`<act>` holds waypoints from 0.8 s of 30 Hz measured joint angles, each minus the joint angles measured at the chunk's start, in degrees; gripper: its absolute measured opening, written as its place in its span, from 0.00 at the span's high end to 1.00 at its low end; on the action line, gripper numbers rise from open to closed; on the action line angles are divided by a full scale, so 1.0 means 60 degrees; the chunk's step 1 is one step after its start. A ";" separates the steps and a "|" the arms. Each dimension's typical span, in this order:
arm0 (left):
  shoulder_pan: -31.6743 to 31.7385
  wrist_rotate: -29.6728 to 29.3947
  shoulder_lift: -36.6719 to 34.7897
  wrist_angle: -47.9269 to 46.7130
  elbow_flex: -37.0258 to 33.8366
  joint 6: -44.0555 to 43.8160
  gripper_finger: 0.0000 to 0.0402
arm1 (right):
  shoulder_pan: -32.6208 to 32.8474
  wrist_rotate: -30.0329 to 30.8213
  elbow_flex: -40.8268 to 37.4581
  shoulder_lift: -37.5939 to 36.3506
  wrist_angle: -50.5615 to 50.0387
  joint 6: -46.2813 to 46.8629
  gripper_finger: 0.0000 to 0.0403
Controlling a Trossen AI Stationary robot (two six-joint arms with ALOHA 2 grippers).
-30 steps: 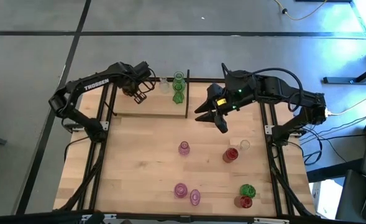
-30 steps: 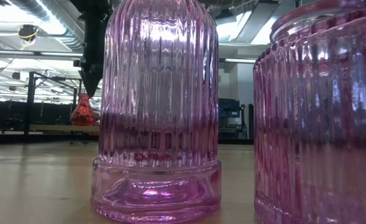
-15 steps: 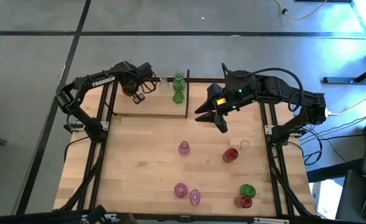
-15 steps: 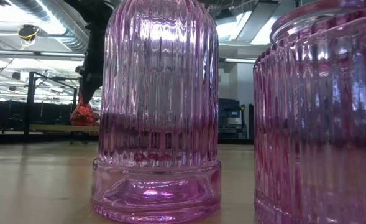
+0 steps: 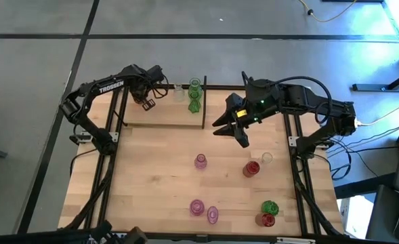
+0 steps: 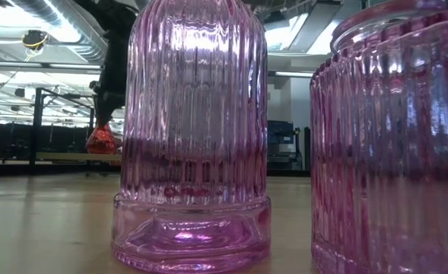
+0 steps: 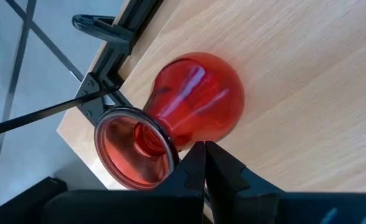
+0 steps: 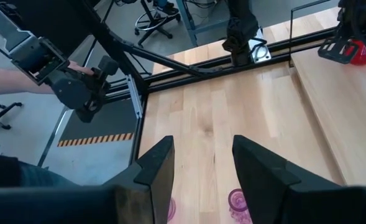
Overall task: Sort vases onto shelf
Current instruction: Put the bottom left red vase on the shelf
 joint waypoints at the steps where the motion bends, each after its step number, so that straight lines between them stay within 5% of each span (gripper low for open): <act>1: 0.0025 0.0008 0.0000 0.0003 0.0000 0.0036 1.00 | 0.0000 0.0000 0.0000 0.0000 0.0000 0.0001 0.61; 24: 0.0349 -0.0075 0.0000 0.0199 0.0000 0.0814 1.00 | 0.0012 -0.0007 0.0000 0.0000 -0.0007 0.0005 0.61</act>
